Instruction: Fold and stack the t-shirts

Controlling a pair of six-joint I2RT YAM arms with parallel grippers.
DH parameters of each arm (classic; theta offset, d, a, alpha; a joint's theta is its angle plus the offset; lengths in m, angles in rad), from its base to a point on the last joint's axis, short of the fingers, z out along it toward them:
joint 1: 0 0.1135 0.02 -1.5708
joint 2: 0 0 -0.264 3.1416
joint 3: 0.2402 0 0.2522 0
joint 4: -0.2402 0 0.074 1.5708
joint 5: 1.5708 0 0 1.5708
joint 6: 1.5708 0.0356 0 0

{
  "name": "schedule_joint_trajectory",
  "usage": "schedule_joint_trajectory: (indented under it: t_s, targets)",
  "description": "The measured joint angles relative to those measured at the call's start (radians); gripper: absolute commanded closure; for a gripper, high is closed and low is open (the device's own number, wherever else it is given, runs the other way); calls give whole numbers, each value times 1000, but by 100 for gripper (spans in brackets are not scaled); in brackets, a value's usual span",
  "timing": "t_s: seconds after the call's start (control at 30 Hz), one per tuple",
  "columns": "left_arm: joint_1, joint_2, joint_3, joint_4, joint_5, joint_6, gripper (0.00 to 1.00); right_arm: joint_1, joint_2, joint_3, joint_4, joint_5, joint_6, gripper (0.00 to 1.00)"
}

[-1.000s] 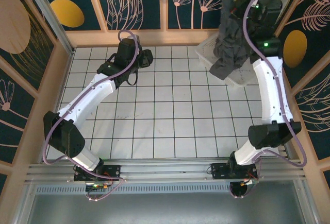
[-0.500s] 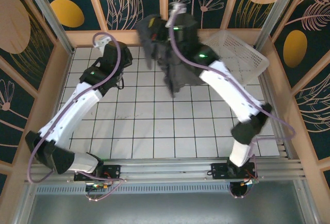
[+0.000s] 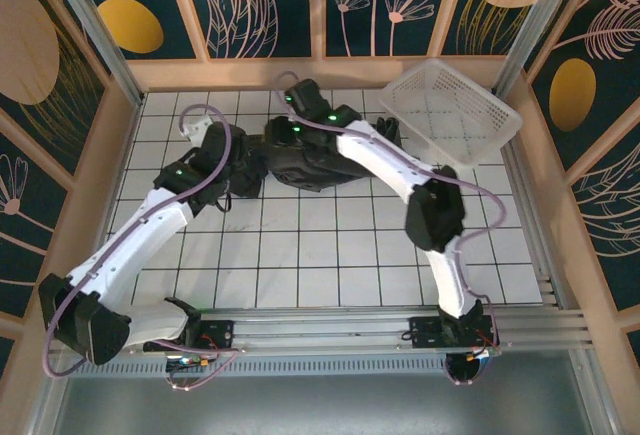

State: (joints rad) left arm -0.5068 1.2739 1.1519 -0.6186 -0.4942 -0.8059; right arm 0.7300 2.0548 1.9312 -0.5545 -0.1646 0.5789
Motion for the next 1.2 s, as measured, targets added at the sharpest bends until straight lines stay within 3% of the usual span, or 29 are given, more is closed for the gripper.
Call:
schedule_joint_trajectory:
  t_s: [0.2,0.3,0.5,0.77,0.9,0.97,1.0,1.03,1.2]
  targets:
    - [9,141,-72,34,196,-38,30,-151,-380,-449,100,79,3,43]
    - [9,243,-80,102,305,-61,31,-224,-492,-636,134,104,4,42]
    - [4,436,-71,277,499,-85,28,-310,-516,-845,151,123,6,42]
    - [-20,630,25,373,617,-102,29,-375,-464,-868,185,195,16,41]
    - [-21,706,109,372,623,-118,45,-414,-402,-874,211,225,10,41]
    - [-21,754,167,385,619,-121,72,-424,-372,-874,219,238,2,41]
    - [-21,781,196,388,614,-121,93,-428,-358,-873,219,245,-2,41]
    - [-21,801,218,388,607,-119,100,-431,-346,-871,219,249,-5,42]
    - [-1,763,177,388,551,-116,100,-435,-326,-851,215,271,-27,42]
